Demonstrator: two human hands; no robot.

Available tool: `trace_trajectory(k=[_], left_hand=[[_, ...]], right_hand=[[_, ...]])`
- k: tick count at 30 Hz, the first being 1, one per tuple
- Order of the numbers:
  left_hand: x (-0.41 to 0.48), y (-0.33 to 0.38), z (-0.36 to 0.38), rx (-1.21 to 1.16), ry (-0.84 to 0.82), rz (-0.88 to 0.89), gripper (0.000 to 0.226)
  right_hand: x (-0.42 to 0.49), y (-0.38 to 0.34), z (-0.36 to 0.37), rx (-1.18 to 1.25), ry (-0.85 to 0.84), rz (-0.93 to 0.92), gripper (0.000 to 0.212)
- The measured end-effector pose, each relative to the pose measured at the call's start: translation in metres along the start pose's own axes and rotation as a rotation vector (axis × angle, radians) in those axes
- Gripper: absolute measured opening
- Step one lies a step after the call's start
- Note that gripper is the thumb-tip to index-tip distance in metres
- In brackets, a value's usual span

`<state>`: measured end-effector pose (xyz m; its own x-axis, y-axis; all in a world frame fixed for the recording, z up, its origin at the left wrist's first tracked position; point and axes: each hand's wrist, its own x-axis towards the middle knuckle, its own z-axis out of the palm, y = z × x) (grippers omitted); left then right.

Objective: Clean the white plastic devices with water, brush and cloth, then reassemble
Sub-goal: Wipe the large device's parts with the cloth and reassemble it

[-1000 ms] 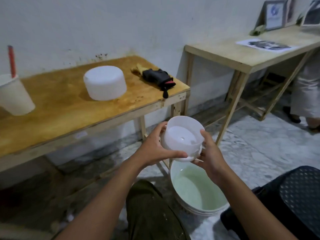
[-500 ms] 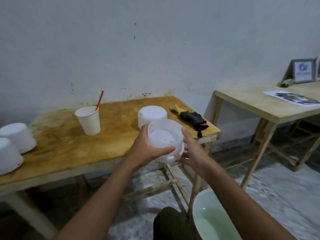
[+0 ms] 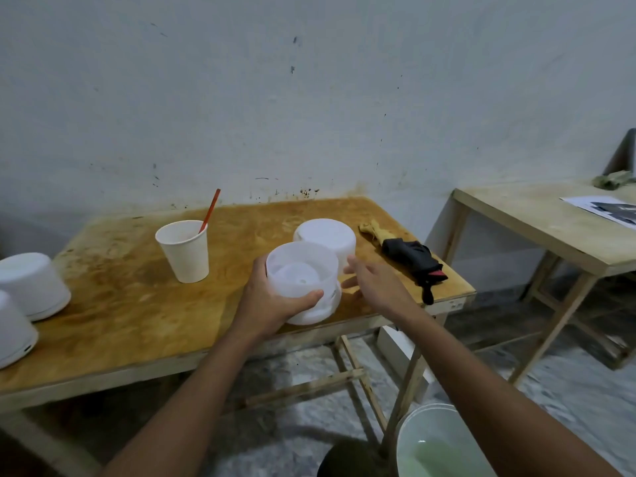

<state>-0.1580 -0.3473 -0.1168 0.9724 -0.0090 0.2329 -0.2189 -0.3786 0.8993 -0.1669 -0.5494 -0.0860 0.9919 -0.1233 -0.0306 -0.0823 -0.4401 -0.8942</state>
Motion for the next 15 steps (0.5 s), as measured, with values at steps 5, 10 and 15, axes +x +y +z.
trace_trajectory(k=[5, 10, 15], left_hand=[[0.008, -0.002, -0.001, 0.005, -0.015, 0.006, 0.108], [0.017, -0.001, -0.007, 0.004, -0.093, -0.019, 0.105], [0.019, -0.006, -0.013, 0.050, -0.164, -0.028, 0.109]], right_hand=[[0.054, 0.007, -0.023, -0.451, 0.442, -0.163, 0.028], [0.112, 0.016, -0.037, -0.972, 0.390, -0.200, 0.037], [0.152, 0.016, -0.035, -1.058, 0.163, 0.003, 0.033]])
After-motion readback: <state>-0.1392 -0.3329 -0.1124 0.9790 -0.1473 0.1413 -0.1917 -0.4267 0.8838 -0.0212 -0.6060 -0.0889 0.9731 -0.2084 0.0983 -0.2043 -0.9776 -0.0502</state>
